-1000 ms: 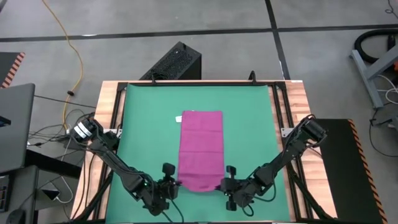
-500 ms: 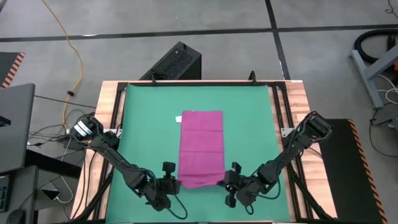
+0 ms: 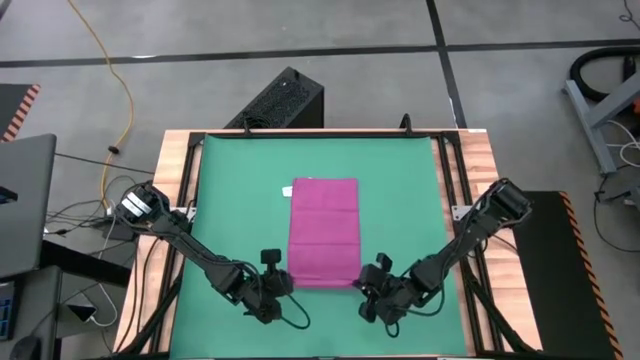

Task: Roll towel
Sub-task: Roll the pink towel

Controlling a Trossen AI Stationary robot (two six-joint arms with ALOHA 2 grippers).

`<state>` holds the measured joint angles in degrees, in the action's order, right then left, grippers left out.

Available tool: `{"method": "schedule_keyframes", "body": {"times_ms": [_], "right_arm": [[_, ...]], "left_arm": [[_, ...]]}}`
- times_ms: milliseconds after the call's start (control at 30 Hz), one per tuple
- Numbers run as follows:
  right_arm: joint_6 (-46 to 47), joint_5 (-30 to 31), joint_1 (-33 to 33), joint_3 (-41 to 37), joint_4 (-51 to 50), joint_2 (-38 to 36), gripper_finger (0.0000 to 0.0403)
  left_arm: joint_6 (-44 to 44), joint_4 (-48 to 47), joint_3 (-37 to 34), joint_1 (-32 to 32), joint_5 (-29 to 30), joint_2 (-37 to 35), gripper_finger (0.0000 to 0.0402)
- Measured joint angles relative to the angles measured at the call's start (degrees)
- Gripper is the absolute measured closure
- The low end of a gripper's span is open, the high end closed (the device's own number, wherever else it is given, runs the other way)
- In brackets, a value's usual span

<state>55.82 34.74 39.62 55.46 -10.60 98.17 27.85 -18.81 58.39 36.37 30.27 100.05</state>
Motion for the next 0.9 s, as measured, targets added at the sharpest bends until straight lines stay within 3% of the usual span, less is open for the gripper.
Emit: {"method": "schedule_keyframes", "body": {"times_ms": [433,900], "right_arm": [[1.3,-3.3,-2.2,-1.5,-1.2,4.3,0.0390],[0.7,-4.1,-2.1,-1.4,1.3,7.5,0.0390]], "left_arm": [[-0.6,5.1,-3.3,-0.2,0.5,0.3,0.0401],[0.2,3.0,-3.3,0.0,0.4,0.3,0.0401]]}}
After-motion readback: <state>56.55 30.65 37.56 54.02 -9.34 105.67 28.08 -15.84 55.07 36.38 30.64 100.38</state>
